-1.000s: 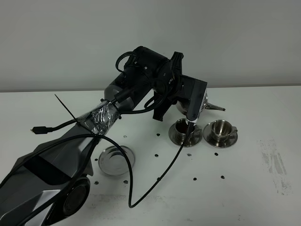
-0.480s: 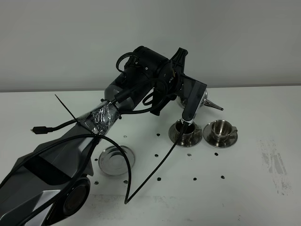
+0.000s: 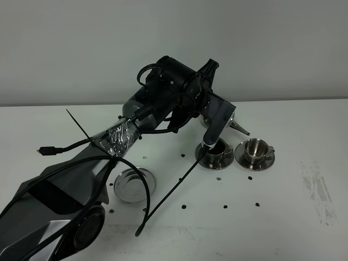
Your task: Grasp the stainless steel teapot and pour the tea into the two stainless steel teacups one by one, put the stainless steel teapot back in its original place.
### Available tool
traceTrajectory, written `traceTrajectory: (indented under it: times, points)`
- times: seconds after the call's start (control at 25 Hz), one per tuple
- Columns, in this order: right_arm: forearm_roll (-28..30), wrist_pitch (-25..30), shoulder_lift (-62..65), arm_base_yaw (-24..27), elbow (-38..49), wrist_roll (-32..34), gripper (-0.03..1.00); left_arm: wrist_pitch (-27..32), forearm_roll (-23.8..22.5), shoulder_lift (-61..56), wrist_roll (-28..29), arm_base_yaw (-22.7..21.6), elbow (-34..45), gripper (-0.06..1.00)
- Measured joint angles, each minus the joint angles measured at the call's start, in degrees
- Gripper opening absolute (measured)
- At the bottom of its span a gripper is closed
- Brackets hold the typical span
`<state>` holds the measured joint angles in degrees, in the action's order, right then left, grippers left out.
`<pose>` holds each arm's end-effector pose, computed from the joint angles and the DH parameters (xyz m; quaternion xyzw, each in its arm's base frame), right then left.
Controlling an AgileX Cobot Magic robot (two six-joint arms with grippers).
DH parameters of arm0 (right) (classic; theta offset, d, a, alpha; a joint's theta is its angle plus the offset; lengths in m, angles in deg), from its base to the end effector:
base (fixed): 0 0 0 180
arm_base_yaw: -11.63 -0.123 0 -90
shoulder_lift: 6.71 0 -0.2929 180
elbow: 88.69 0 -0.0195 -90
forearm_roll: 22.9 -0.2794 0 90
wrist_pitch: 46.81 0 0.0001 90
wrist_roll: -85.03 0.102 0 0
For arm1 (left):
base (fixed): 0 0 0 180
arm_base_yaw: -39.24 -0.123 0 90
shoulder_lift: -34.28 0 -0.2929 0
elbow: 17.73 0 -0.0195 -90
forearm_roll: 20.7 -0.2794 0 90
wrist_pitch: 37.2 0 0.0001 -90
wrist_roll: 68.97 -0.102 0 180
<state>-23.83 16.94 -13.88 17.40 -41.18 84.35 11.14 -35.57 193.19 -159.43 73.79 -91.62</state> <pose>0.0158 -0.0001 0.2884 0.0375 0.8582 -0.0207 0.5114 0.5249 -0.3377 0.2045 0.8265 0.3843 0.2925 0.2892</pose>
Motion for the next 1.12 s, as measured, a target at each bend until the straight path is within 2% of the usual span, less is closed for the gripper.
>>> traceTrajectory:
  times: [0.88,1.12]
  points:
    - [0.0,0.0,0.0,0.0,0.0,0.0,0.37,-3.36,-7.58,0.23,-0.74,2.39,0.19,0.23]
    - [0.0,0.0,0.0,0.0,0.0,0.0,0.37,-4.66,-8.03,1.42,-0.8,2.51,0.24,0.23]
